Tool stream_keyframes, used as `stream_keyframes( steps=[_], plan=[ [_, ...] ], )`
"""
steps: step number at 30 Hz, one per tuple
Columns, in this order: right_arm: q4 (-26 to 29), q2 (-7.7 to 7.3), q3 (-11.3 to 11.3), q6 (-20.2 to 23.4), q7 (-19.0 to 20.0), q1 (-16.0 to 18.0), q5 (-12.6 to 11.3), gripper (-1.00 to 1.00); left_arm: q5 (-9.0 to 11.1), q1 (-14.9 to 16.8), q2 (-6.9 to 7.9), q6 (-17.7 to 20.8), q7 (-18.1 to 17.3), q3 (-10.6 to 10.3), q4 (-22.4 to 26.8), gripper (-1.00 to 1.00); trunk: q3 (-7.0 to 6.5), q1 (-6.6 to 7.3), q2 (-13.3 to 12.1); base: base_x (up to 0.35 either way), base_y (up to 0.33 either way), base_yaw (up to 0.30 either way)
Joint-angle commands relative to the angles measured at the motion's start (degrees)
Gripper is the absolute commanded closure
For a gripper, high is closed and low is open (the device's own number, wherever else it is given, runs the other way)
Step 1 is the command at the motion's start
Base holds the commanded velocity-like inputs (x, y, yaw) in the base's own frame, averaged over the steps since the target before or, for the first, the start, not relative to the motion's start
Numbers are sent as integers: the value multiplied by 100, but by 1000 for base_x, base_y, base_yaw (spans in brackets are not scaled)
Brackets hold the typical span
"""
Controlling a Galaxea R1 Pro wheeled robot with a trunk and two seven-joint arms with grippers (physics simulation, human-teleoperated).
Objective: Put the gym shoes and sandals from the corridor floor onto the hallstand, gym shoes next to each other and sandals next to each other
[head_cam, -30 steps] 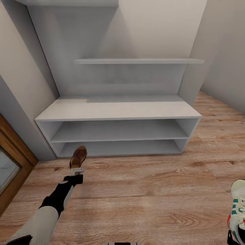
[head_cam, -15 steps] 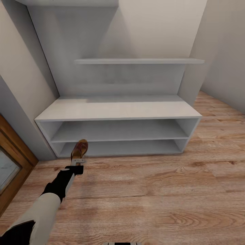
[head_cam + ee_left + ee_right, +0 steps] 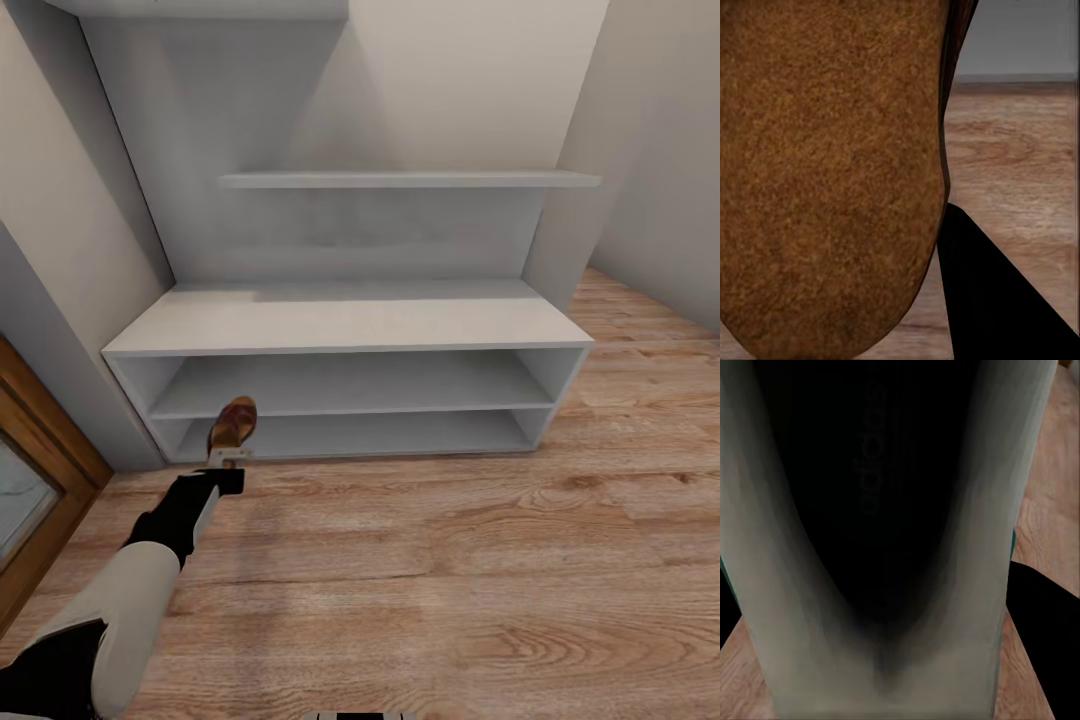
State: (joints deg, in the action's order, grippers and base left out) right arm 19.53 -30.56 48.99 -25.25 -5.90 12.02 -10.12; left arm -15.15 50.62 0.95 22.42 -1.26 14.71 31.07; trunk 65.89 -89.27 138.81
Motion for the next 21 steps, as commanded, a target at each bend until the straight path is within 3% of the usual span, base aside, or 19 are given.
stream_keyframes(
  steps=[1, 3, 9, 21],
  plan=[
    [-4, 3, -4, -17, -5, 3, -43, 100, -53, 5, -24, 39, -15, 5, 23, 100, 4, 1, 2, 0, 0, 0],
    [0, 9, -1, -7, -6, 3, -37, 100, -51, -5, -41, 57, -15, -71, 67, 100, 4, 1, 2, 0, 0, 0],
    [98, 113, -27, 2, -8, 3, -26, 100, -39, -48, -51, 103, -15, -562, 255, 100, 4, 1, 2, 0, 0, 0],
    [252, 121, -23, 3, -8, 3, -25, 100, -46, -21, -35, 112, 34, -566, 423, 100, 203, -153, 283, 0, 0, 47]
  ],
)
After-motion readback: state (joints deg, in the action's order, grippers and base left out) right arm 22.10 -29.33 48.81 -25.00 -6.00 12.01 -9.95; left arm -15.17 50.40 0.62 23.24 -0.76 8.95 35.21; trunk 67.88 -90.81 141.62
